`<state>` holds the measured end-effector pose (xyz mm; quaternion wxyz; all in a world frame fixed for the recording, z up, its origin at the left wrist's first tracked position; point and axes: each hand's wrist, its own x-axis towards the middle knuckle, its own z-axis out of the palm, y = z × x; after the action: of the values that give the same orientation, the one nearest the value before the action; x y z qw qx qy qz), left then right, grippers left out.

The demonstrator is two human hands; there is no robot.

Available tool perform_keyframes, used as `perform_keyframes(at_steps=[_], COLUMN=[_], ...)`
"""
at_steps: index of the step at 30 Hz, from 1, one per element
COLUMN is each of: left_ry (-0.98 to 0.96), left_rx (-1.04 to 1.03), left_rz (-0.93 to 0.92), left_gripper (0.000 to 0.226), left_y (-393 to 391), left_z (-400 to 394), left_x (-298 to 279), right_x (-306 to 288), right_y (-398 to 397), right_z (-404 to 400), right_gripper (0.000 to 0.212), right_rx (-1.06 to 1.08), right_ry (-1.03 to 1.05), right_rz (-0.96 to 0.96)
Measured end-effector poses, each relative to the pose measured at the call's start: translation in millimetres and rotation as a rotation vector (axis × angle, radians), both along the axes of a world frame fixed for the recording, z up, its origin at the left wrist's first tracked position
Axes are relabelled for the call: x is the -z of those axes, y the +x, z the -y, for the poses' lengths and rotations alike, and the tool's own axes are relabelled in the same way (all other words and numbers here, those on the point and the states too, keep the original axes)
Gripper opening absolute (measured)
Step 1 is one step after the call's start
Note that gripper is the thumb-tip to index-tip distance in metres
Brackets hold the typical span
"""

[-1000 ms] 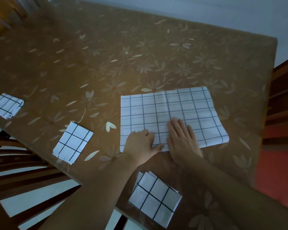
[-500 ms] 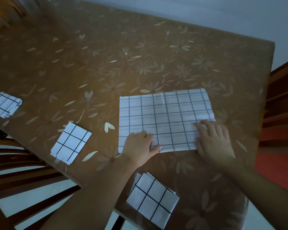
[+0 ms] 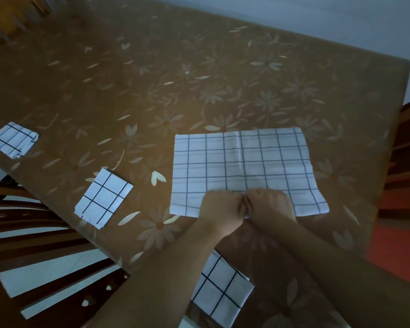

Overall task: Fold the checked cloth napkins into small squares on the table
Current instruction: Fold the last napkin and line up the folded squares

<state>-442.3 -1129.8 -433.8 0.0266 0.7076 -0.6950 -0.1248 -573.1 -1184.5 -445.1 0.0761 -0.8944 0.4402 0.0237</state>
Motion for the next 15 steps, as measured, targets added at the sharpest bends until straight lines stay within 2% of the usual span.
perform_keyframes(at_steps=[4,7,11,15], left_ry=[-0.039,-0.09,-0.102,-0.046], left_rx=[0.091,0.083,0.084,0.084], left_rz=[0.074,0.1,0.126,0.178], left_gripper=[0.031,0.034,0.023,0.028], left_y=[24,62,97,97], left_z=[-20,-48,-73,-71], left_x=[6,9,8,8], right_x=[0,0,0,0], right_y=[0,2,-1,-8], right_z=[1,-1,-1,-2], right_gripper=[0.036,0.031,0.029,0.029], right_rx=[0.014,0.004,0.0,-0.046], right_ry=[-0.031,-0.065,-0.098,-0.082], right_rz=[0.017,0.053,0.128,0.056])
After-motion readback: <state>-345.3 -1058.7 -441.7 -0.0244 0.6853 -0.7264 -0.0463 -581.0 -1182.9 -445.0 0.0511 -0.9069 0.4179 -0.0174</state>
